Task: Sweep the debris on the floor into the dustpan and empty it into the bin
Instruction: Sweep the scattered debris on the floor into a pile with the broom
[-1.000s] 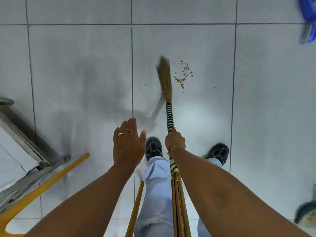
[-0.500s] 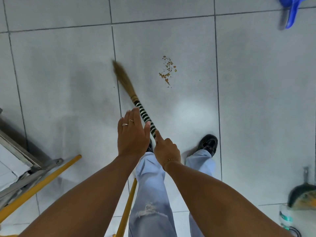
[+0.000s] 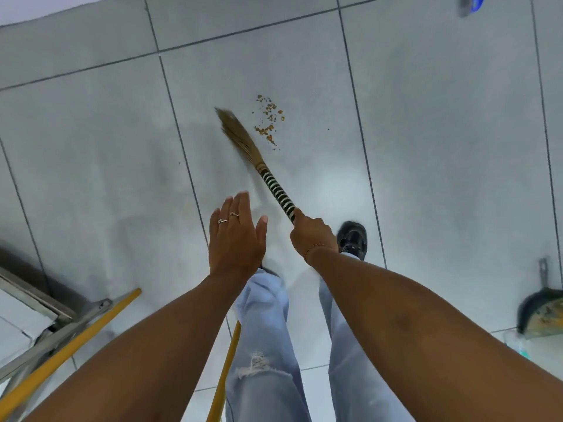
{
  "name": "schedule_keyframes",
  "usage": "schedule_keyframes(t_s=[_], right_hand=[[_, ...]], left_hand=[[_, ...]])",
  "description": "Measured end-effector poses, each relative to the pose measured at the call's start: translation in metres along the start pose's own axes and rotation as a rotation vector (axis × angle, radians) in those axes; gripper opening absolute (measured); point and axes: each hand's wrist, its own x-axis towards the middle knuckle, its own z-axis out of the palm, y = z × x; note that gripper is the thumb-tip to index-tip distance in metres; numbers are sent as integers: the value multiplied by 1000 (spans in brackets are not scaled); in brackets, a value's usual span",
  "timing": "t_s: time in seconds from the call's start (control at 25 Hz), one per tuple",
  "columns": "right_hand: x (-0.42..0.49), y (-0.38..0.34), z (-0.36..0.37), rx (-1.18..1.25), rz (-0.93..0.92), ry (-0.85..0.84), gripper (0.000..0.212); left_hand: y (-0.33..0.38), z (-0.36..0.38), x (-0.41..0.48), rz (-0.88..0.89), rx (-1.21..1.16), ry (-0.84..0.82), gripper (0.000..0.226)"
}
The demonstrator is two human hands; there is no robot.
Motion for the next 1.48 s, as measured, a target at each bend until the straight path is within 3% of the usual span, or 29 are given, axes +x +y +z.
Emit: schedule_keyframes(t_s=[0.2, 0.36, 0.48, 0.6, 0.84, 1.16, 1.32, 1.48], right_hand=[[1, 38, -40, -59, -88, 150, 53], [41, 51, -98, -57, -4, 327, 53], [74, 57, -137, -158, 107, 318, 46], [95, 60, -151, -291, 97, 298, 38], [98, 63, -129, -447, -33, 247, 37], [59, 95, -98, -356, -92, 257, 55], [40, 119, -89, -224, 45, 347, 58], [39, 116, -77, -106, 243, 259, 47]], left_hand=[[41, 1, 10, 0, -15, -19, 54], [71, 3, 33, -7, -40, -19, 55], [82, 6, 53, -55, -65, -2, 56], [91, 14, 71, -94, -88, 7, 55], [102, 25, 72, -126, -119, -24, 55], [84, 24, 55, -105, -77, -20, 55], [73, 17, 47, -82, -55, 5, 56], [63, 18, 38, -66, -49, 24, 56]])
